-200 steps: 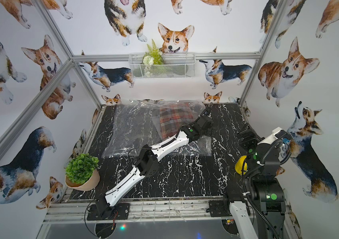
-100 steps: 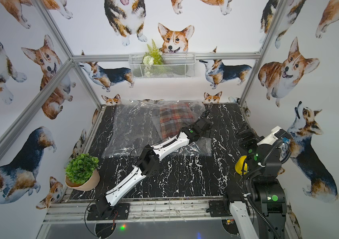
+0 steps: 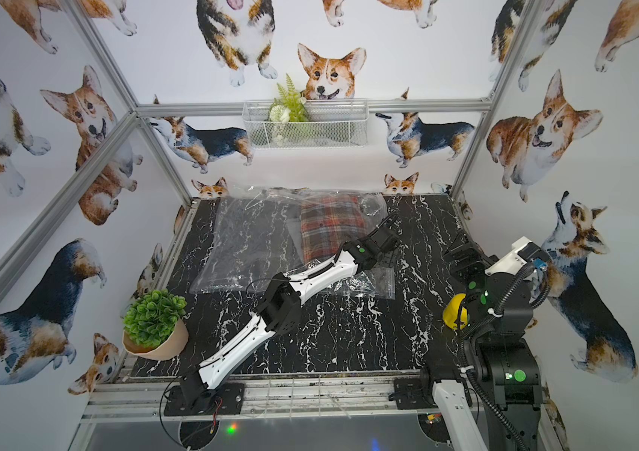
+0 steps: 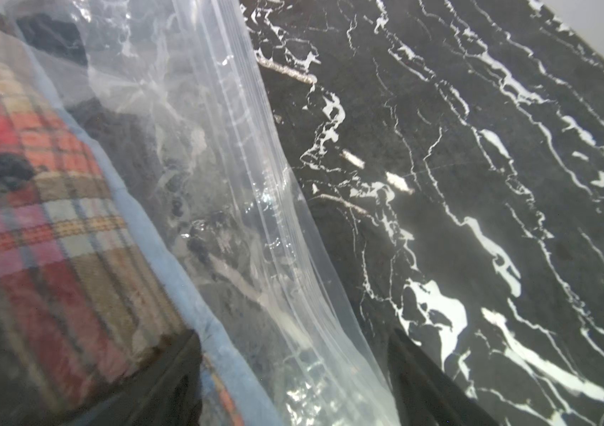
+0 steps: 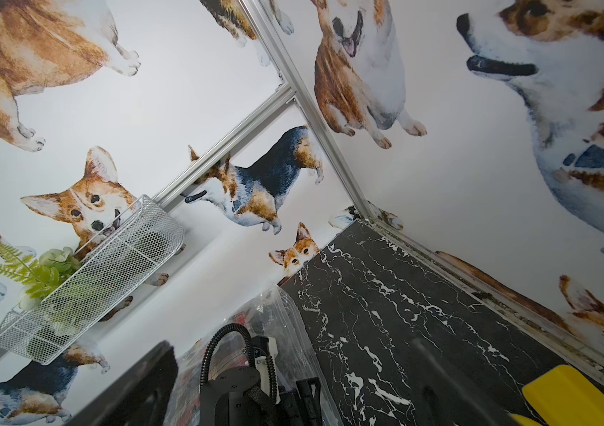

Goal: Take the shirt out of the vacuum bag
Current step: Open the vacuum bag at the center of the board.

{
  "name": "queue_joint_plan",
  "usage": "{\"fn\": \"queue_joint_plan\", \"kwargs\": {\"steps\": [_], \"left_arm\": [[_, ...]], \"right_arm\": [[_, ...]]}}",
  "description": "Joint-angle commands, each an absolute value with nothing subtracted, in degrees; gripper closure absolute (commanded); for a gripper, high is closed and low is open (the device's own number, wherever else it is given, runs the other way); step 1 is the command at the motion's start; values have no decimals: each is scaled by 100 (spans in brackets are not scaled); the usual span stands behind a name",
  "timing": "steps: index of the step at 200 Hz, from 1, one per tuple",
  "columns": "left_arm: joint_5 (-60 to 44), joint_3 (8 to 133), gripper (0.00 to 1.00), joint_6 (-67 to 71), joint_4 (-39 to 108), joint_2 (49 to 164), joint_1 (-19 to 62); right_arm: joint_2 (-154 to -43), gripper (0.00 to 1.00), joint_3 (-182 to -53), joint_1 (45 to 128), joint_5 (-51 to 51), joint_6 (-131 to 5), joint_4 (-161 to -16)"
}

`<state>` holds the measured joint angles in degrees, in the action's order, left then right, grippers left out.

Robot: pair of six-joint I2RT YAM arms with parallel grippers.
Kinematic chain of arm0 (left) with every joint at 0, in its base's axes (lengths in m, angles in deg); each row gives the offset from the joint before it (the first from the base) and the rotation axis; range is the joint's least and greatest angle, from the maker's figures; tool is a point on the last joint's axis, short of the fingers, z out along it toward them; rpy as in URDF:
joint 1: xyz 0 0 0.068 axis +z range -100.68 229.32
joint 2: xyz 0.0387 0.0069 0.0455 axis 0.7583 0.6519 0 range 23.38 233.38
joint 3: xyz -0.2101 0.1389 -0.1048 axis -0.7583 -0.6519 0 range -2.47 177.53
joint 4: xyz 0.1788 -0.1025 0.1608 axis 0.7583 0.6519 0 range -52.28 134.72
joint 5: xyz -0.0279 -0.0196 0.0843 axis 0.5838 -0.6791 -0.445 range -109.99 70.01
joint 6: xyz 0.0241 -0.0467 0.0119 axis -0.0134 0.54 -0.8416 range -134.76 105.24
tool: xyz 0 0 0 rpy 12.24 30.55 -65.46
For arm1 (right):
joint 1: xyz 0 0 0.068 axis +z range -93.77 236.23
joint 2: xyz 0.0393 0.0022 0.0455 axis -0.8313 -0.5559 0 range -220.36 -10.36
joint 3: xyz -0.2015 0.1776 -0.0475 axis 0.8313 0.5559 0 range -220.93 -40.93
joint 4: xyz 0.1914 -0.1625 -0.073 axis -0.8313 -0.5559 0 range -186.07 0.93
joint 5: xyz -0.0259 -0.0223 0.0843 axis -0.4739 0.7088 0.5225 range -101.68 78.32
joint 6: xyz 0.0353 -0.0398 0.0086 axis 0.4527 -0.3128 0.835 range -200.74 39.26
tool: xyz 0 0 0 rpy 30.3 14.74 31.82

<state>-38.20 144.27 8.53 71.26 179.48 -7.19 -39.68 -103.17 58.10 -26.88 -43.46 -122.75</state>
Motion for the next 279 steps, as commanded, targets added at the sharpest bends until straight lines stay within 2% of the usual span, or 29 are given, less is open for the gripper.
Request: {"fn": "queue_joint_plan", "kwargs": {"steps": [1,19,41,84,133,152,162,184,227,279], "left_arm": [[-3864,13863,25,1024,7859,17713,-688],[-3863,13372,34,1102,7848,17534,-688],[-3882,12610,35,1250,7680,17151,-699],[-4317,11047,28,1294,7381,16275,-773],[-4575,9742,28,1383,7200,15337,-860],[-4818,9581,21,1345,7254,15076,-993],[-4977,9620,12,1314,7296,14978,-1089],[-5213,10090,0,1095,7397,14962,-1302],[-5941,11908,0,899,8384,15749,-1467],[-6554,13454,0,576,9498,16905,-1387]], "right_arm": [[-3928,0,-10349,5810,-2663,-4301,-12208],[-3910,0,-10416,5818,-2657,-4286,-12248],[-3894,0,-10490,5829,-2695,-4329,-12337],[-3841,0,-10519,5835,-2642,-4254,-12427],[-3797,0,-10510,5835,-2548,-4173,-12467],[-3778,0,-10480,5839,-2502,-4163,-12482],[-3786,0,-10471,5836,-2455,-4160,-12474],[-3782,0,-10431,5839,-2349,-4136,-12457],[-3764,0,-10443,5838,-2271,-4179,-12504],[-3706,0,-10600,5841,-2259,-4282,-12569]]}}
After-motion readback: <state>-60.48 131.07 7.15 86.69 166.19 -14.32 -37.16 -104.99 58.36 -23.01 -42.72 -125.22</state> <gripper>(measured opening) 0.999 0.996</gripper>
